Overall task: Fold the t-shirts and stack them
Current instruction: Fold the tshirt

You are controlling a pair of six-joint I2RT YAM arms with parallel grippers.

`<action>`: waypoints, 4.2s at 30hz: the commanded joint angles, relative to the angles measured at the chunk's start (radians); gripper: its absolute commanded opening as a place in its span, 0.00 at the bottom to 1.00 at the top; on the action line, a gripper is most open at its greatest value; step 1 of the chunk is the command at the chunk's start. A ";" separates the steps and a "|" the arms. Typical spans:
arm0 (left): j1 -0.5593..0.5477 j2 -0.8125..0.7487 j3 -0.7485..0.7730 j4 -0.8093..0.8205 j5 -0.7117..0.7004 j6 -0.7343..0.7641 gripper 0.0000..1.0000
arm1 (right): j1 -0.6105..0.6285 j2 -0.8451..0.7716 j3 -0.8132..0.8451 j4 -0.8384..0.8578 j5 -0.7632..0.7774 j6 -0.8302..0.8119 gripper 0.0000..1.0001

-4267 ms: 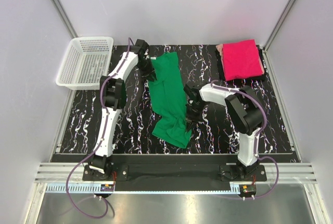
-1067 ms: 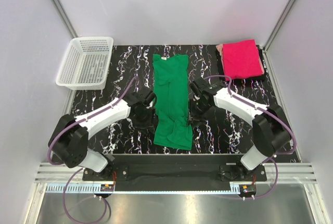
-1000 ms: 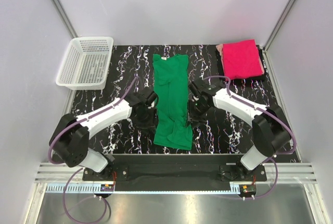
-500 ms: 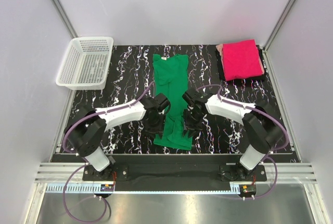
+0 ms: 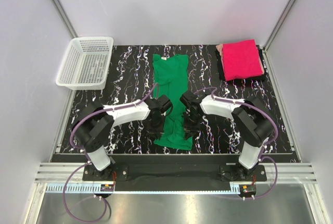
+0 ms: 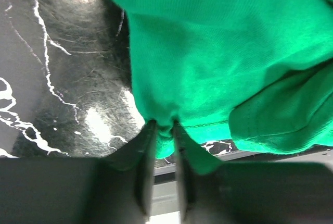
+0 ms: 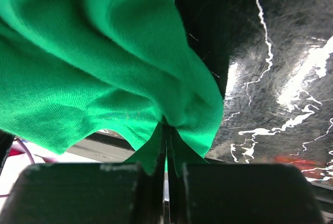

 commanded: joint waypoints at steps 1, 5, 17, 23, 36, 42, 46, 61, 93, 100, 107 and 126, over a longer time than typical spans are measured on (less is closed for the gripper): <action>-0.016 -0.008 -0.014 0.054 -0.018 -0.005 0.17 | 0.014 -0.005 0.001 0.017 0.014 0.003 0.00; -0.020 -0.042 -0.060 0.056 -0.014 -0.017 0.13 | 0.017 -0.036 -0.034 0.016 0.011 0.015 0.00; -0.042 -0.146 -0.171 0.056 0.009 -0.057 0.11 | 0.040 -0.106 -0.126 0.013 -0.008 0.040 0.00; -0.061 -0.166 -0.174 0.054 0.012 -0.088 0.09 | 0.054 -0.111 -0.123 0.003 -0.011 0.057 0.00; -0.098 -0.210 -0.201 0.054 0.043 -0.146 0.11 | 0.071 -0.145 -0.143 -0.037 -0.009 0.077 0.00; -0.099 -0.224 -0.194 0.039 0.006 -0.151 0.29 | 0.071 -0.122 -0.120 -0.044 0.002 0.072 0.16; -0.098 -0.263 -0.168 0.011 -0.051 -0.158 0.49 | 0.073 -0.123 -0.065 -0.086 0.046 0.057 0.31; -0.101 -0.634 0.081 -0.341 -0.449 -0.218 0.81 | 0.019 -0.623 0.012 -0.274 0.223 0.038 1.00; -0.225 -0.729 -0.056 -0.288 -0.379 -0.364 0.99 | 0.370 -0.767 -0.013 -0.240 0.419 0.638 1.00; -0.314 -0.536 0.056 -0.265 -0.410 -0.353 0.99 | 0.369 -0.786 0.070 -0.287 0.505 0.539 1.00; -0.314 -0.474 0.108 -0.273 -0.440 -0.356 0.99 | 0.277 -0.709 0.119 -0.296 0.439 0.402 1.00; -0.280 -0.445 0.164 -0.368 -0.532 -0.476 0.99 | 0.059 -0.586 0.173 -0.222 0.193 0.063 0.24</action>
